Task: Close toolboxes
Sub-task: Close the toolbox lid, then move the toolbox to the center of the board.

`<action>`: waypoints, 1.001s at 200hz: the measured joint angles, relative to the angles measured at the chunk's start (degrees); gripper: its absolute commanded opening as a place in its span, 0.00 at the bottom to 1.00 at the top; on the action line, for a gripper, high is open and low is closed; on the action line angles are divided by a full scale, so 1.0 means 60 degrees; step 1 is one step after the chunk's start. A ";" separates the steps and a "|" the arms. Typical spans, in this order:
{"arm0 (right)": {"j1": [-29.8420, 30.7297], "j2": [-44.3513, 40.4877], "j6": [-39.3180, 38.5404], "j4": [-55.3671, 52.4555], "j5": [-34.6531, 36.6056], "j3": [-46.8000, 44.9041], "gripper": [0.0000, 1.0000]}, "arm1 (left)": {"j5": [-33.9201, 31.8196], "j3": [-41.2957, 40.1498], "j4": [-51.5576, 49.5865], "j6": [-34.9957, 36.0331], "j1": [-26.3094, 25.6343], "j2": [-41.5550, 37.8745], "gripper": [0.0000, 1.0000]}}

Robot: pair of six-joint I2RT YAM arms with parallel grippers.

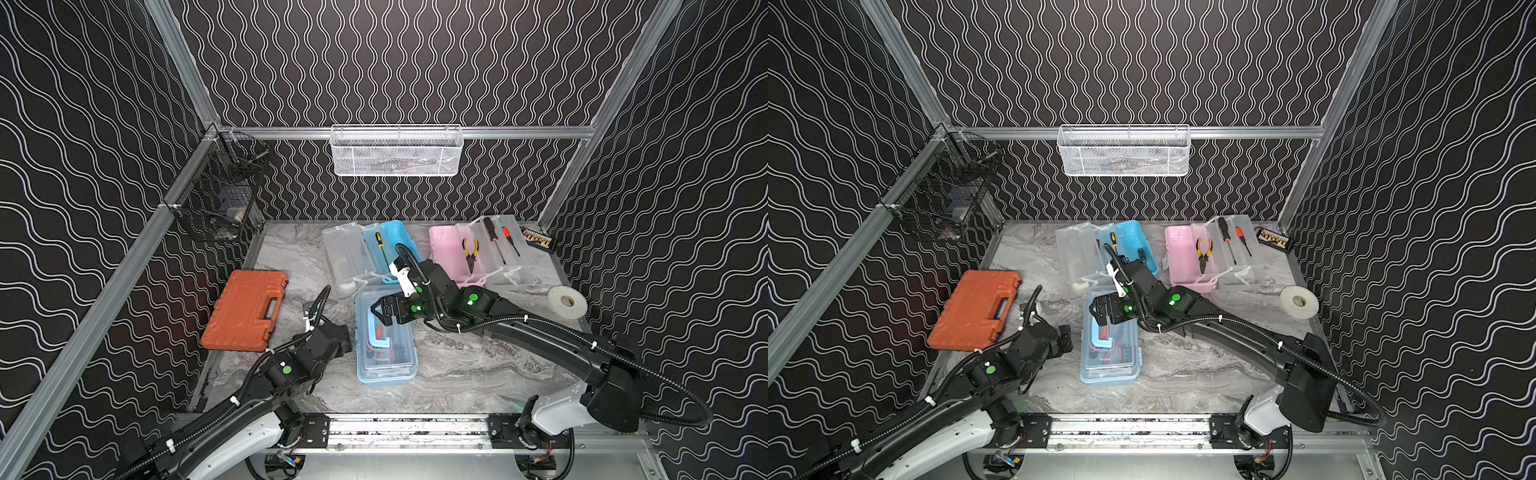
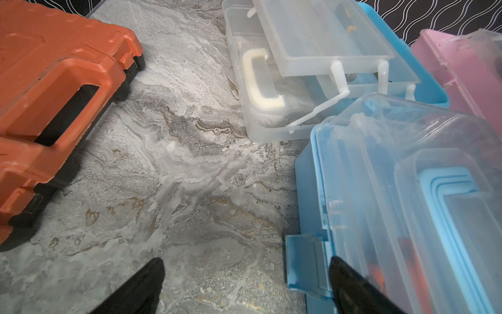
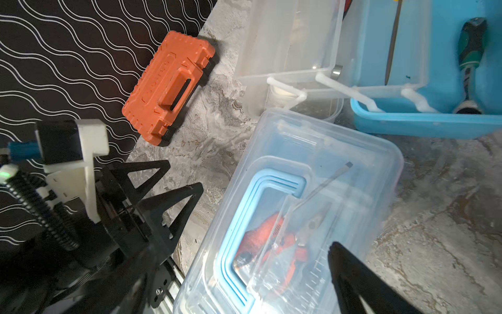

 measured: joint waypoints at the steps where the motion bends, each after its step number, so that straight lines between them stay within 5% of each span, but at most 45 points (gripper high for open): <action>1: 0.0000 -0.0004 0.0000 -0.0004 0.0011 0.0000 0.99 | 0.0000 0.0000 0.0000 0.0000 0.0000 0.0000 0.98; 86: -0.0703 -0.0361 0.0495 -0.0874 0.1694 -0.1337 0.99 | 0.0998 0.0240 0.1071 0.0262 0.0004 0.1122 0.97; 163: -0.0805 -0.0066 0.0652 -0.0364 0.0878 -0.1949 0.99 | 0.0769 0.0208 0.0929 0.0095 0.0058 0.0605 0.98; 200: -0.0805 0.0262 0.0725 -0.0146 0.0463 -0.1865 0.99 | 0.1570 -0.0765 0.1949 -0.0153 0.0124 0.0219 0.97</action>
